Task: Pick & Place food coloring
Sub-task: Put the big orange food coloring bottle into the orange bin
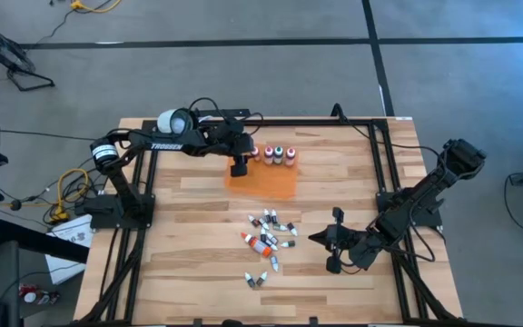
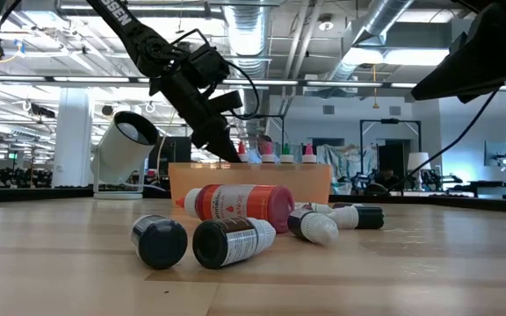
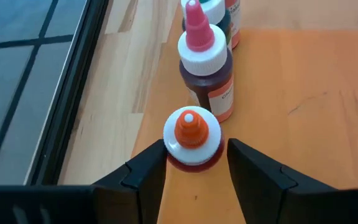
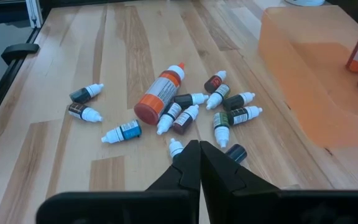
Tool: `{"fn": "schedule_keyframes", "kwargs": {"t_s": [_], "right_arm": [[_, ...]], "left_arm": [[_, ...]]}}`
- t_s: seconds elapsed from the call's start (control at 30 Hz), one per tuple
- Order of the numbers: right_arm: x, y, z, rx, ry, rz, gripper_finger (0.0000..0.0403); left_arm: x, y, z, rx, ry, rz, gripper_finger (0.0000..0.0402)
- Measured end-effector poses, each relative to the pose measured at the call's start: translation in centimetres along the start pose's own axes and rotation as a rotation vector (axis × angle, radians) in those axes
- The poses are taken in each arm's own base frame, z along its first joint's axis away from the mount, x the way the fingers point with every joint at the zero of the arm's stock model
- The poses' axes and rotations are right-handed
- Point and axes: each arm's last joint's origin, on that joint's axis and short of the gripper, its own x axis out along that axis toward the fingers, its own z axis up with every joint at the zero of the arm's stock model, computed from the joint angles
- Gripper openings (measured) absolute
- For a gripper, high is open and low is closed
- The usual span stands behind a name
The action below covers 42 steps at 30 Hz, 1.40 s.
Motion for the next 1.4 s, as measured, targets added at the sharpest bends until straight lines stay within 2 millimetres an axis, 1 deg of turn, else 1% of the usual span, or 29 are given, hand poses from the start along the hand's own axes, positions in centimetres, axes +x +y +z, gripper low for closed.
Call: {"fn": "schedule_keyframes", "kwargs": {"t_s": [0.33,0.57,0.97,1.4], "right_arm": [[0.0,0.0,0.0,0.003,-0.003,0.001,0.0001],[0.0,0.0,0.0,0.003,-0.003,0.002,0.0001],[0.0,0.0,0.0,0.003,-0.003,0.002,0.0001],[0.0,0.0,0.1,0.005,-0.005,0.003,0.0001]], "left_arm": [[0.0,0.0,0.0,-0.058,0.000,0.003,0.0162],[0.0,0.2,0.0,-0.121,0.023,0.068,0.0162],[0.0,0.3,0.0,-0.151,0.015,0.073,0.0162],[-0.2,0.5,-1.1,-0.178,0.110,0.066,0.0162]]}}
